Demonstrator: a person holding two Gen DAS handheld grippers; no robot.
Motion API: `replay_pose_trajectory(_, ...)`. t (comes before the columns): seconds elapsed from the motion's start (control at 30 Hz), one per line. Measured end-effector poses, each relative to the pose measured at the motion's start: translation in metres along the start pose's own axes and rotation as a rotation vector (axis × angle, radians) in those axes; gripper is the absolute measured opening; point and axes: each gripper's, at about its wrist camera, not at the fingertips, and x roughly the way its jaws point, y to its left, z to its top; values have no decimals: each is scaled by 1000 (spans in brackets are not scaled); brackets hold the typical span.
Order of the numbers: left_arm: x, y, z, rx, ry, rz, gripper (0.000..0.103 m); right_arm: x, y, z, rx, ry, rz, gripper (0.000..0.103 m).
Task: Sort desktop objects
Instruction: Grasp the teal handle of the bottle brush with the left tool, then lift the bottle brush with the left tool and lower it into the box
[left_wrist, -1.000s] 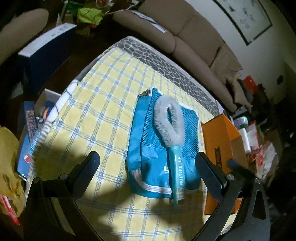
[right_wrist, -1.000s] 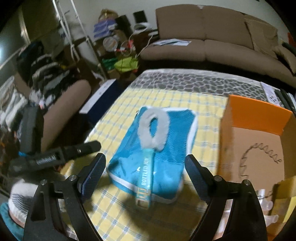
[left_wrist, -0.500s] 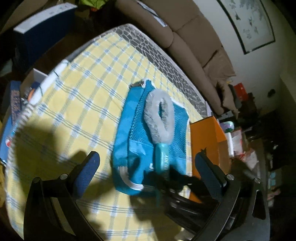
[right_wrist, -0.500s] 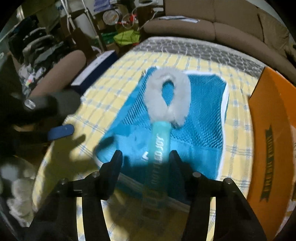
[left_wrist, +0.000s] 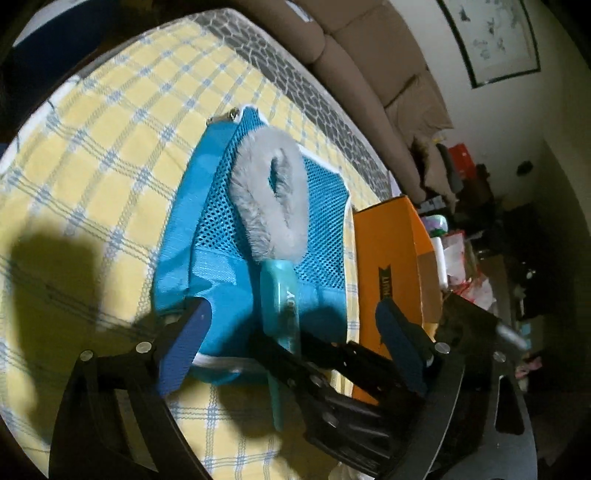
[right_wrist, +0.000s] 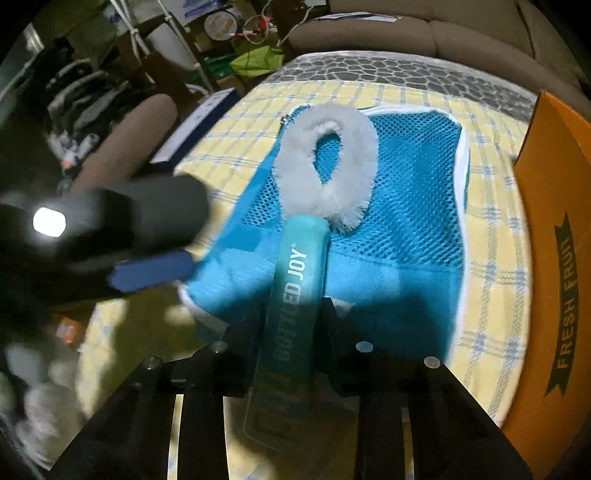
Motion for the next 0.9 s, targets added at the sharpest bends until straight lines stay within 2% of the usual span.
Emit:
replay_pose_trajectory(0.2,7,-7,-2,20,17,-1,88,-15,-5,-4,71,-7,144,30)
replay_pose_trajectory(0.27,9,-5,-3,11,28,-6,74,-20,-2,-2,80,-15,183,30)
replay_pose_trajectory(0.3,11,-5,-4,-1,37,-11,70,-23,0,-2,81,-18,199,30)
replay_pose_trajectory(0.37,13,-4,-4,-15,41,-21,54,-29,5,-2,77,-24,245,29)
replay_pose_trajectory(0.4,13,-4,-4,-17,37,-18,53,-32,9,-3,69,-26,257,24)
replay_pose_trajectory(0.43,12,-4,-4,-20,25,-4,46,-34,13,-3,56,-25,258,20)
replay_pose_trajectory(0.47,10,-5,-4,-23,11,2,34,-36,18,-3,32,-28,242,20)
replay_pose_trajectory(0.5,8,-4,-4,-28,0,2,26,-39,23,-2,12,-35,216,20)
replay_pose_trajectory(0.67,-1,-15,-3,-37,-38,-76,22,-45,25,0,0,-61,204,20)
replay_pose_trajectory(0.8,-2,-38,-7,-16,-64,-123,22,-59,26,0,-14,-102,185,20)
replay_pose_trajectory(0.9,-4,-58,-7,19,-88,-127,22,-76,22,1,-13,-140,190,21)
